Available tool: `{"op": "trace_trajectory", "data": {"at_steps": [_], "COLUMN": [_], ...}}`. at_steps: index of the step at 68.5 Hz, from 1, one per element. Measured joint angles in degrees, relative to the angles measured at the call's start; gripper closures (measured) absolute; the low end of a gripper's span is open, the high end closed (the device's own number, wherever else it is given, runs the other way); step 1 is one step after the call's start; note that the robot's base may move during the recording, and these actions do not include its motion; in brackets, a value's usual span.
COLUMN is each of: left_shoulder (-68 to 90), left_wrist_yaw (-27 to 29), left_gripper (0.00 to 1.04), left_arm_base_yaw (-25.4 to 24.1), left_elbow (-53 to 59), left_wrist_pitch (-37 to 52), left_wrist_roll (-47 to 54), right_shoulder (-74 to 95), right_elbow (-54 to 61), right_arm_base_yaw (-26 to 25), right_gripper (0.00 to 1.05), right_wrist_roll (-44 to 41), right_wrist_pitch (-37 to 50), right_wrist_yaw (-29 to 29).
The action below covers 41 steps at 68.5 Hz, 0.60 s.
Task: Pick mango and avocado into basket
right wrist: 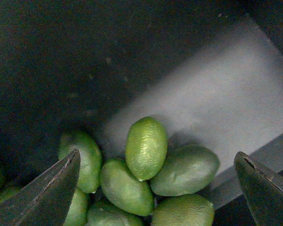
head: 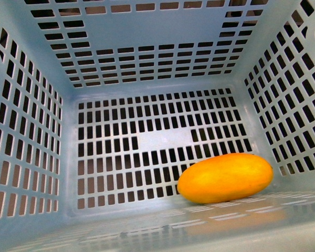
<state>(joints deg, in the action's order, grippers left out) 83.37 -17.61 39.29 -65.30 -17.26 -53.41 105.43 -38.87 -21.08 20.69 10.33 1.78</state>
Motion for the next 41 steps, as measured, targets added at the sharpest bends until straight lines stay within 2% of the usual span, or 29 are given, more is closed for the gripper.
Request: {"op": "trace_trajectory", "data": {"at_steps": [27, 41], "left_shoulder": [0.0, 0.0], "left_wrist_yaw": [0.2, 0.2], "left_gripper": [0.91, 0.91], "left_arm_base_yaw": [0.0, 0.0], "left_elbow": [0.0, 0.0], "left_wrist_pitch": [0.0, 0.0], "left_wrist_roll": [0.0, 0.0], "right_shoulder": [21.3, 25.2], "right_elbow": [-9.6, -10.7], "right_arm_base_yaw": [7.7, 9.4], "right_gripper": [0.09, 0.09], "right_wrist_roll": [15.7, 18.5], "right_wrist_pitch": [4.1, 5.2], "right_wrist_yaw": [-2.1, -2.3]}}
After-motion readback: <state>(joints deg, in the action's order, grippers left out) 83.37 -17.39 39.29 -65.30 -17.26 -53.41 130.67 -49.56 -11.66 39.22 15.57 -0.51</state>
